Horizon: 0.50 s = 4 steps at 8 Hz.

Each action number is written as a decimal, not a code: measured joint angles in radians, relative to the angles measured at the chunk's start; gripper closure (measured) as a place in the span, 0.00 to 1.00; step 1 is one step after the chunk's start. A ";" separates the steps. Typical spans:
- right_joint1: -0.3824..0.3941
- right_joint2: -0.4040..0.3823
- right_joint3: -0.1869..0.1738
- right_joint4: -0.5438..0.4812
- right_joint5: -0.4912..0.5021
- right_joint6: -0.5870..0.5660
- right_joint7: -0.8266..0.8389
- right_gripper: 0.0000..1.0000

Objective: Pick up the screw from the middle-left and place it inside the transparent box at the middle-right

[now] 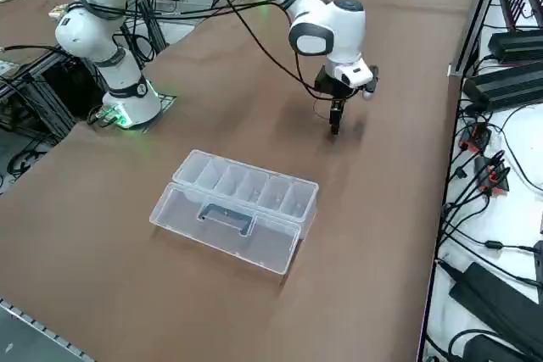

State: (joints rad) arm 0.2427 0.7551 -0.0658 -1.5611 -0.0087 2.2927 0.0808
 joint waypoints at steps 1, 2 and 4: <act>-0.001 0.001 0.000 0.000 0.000 0.005 0.001 0.32; -0.001 0.005 0.000 0.000 0.000 0.015 0.002 0.33; -0.001 0.014 0.000 0.000 0.000 0.028 0.027 0.35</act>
State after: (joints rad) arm 0.2415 0.7686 -0.0662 -1.5611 -0.0084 2.3210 0.1074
